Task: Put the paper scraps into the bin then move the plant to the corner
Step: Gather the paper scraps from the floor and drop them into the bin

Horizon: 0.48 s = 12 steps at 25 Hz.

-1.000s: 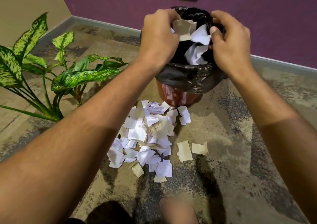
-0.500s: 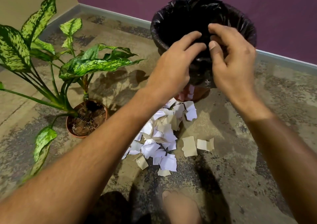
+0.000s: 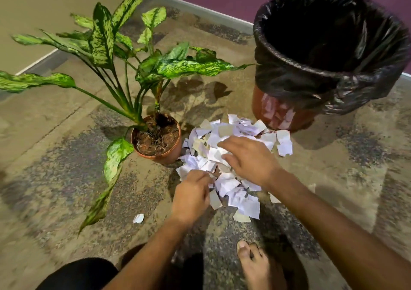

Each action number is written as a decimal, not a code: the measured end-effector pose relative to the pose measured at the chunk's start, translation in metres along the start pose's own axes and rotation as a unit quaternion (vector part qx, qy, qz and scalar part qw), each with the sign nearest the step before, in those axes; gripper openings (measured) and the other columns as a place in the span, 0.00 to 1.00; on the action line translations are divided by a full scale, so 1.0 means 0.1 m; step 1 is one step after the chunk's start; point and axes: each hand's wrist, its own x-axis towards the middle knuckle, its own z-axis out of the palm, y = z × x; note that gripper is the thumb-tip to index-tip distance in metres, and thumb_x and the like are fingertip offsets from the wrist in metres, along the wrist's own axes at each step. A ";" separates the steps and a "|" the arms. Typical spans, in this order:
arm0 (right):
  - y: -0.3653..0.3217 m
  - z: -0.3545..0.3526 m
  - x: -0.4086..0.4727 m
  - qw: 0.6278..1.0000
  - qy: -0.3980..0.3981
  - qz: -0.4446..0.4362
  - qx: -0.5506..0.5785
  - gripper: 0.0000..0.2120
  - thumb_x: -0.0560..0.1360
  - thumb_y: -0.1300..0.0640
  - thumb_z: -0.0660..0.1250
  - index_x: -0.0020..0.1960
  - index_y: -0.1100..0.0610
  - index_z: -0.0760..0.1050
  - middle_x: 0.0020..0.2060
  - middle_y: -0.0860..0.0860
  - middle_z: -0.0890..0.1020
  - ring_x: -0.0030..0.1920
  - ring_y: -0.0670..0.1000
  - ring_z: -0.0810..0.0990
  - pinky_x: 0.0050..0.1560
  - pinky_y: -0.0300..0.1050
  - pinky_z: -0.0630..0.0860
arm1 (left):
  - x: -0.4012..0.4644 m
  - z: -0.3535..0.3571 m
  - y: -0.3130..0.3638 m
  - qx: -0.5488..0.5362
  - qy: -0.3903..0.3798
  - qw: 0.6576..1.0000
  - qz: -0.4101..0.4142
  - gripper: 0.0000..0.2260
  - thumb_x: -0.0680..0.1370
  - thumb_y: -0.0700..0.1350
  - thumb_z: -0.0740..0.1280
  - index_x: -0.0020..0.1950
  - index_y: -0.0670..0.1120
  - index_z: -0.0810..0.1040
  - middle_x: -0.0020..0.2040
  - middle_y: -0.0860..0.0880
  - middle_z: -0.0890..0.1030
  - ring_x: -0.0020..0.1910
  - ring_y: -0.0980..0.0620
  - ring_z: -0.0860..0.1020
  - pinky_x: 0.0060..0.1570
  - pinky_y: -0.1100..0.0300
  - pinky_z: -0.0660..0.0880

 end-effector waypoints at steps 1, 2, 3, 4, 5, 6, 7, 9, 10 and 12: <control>-0.01 0.13 0.02 0.999 -0.044 -0.006 -0.021 0.17 0.79 0.55 0.64 0.67 0.55 0.74 0.61 0.53 0.79 0.60 0.58 0.78 0.53 0.52 0.77 | -0.09 -0.02 -0.13 -0.009 -0.014 0.999 -0.048 0.12 0.69 0.32 0.67 0.49 0.41 0.82 0.49 0.44 0.81 0.50 0.43 0.80 0.49 0.53 0.78; -0.02 0.26 0.03 0.996 -0.077 -0.017 -0.042 0.19 0.79 0.53 0.64 0.69 0.54 0.71 0.64 0.53 0.77 0.62 0.58 0.76 0.56 0.51 0.75 | -0.17 -0.05 -0.26 -0.007 -0.015 0.995 -0.096 0.11 0.71 0.33 0.65 0.50 0.41 0.81 0.51 0.43 0.81 0.51 0.41 0.80 0.51 0.53 0.76; -0.02 0.38 0.05 0.992 -0.107 -0.032 -0.064 0.21 0.79 0.51 0.64 0.71 0.53 0.69 0.68 0.54 0.73 0.65 0.58 0.74 0.61 0.51 0.72 | -0.25 -0.08 -0.37 0.007 -0.008 0.992 -0.129 0.11 0.72 0.36 0.63 0.52 0.40 0.81 0.51 0.41 0.81 0.51 0.41 0.80 0.52 0.53 0.74; -0.03 0.48 0.07 0.986 -0.136 -0.046 -0.086 0.25 0.78 0.49 0.65 0.72 0.52 0.66 0.71 0.54 0.69 0.69 0.58 0.70 0.65 0.52 0.68 | -0.32 -0.11 -0.48 0.041 -0.005 0.986 -0.160 0.13 0.71 0.38 0.62 0.53 0.40 0.80 0.52 0.41 0.80 0.52 0.40 0.79 0.53 0.52 0.73; -0.04 0.57 0.08 0.979 -0.164 -0.057 -0.104 0.30 0.76 0.45 0.67 0.74 0.51 0.63 0.74 0.54 0.65 0.72 0.57 0.66 0.68 0.53 0.65 | -0.39 -0.13 -0.56 0.070 -0.011 0.977 -0.202 0.16 0.71 0.40 0.63 0.57 0.40 0.78 0.56 0.41 0.78 0.56 0.39 0.76 0.55 0.51 0.73; -0.06 0.64 0.09 0.973 -0.191 -0.063 -0.117 0.35 0.73 0.42 0.68 0.75 0.49 0.60 0.76 0.54 0.61 0.74 0.58 0.62 0.70 0.56 0.62 | -0.45 -0.16 -0.62 0.083 -0.032 0.956 -0.278 0.19 0.71 0.42 0.65 0.62 0.41 0.75 0.60 0.42 0.75 0.59 0.39 0.73 0.57 0.49 0.73; -0.08 0.71 0.09 0.966 -0.215 -0.068 -0.127 0.39 0.71 0.39 0.70 0.76 0.46 0.57 0.78 0.54 0.57 0.76 0.59 0.58 0.71 0.59 0.60 | -0.50 -0.18 -0.66 0.077 -0.046 0.927 -0.363 0.23 0.71 0.44 0.66 0.66 0.42 0.70 0.63 0.41 0.72 0.61 0.38 0.70 0.59 0.48 0.72; -0.14 0.85 0.08 0.953 -0.255 -0.081 -0.140 0.45 0.67 0.38 0.73 0.77 0.42 0.52 0.79 0.53 0.50 0.77 0.60 0.52 0.71 0.66 0.56 | -0.58 -0.21 -0.70 0.017 -0.050 0.867 -0.496 0.29 0.72 0.48 0.67 0.70 0.42 0.63 0.67 0.39 0.67 0.64 0.36 0.66 0.61 0.45 0.69; -0.18 0.91 0.07 0.948 -0.271 -0.088 -0.142 0.47 0.67 0.40 0.74 0.77 0.41 0.51 0.79 0.52 0.47 0.77 0.61 0.50 0.71 0.68 0.54 | -0.61 -0.21 -0.73 -0.006 -0.048 0.848 -0.527 0.30 0.72 0.48 0.68 0.71 0.42 0.61 0.68 0.39 0.66 0.66 0.35 0.65 0.61 0.44 0.69; -0.24 1.02 0.03 0.939 -0.297 -0.095 -0.145 0.45 0.69 0.48 0.74 0.77 0.39 0.49 0.79 0.53 0.44 0.78 0.62 0.48 0.71 0.70 0.51 | -0.65 -0.18 -0.77 -0.022 -0.045 0.835 -0.547 0.28 0.72 0.43 0.68 0.70 0.41 0.62 0.68 0.38 0.65 0.65 0.35 0.66 0.62 0.43 0.72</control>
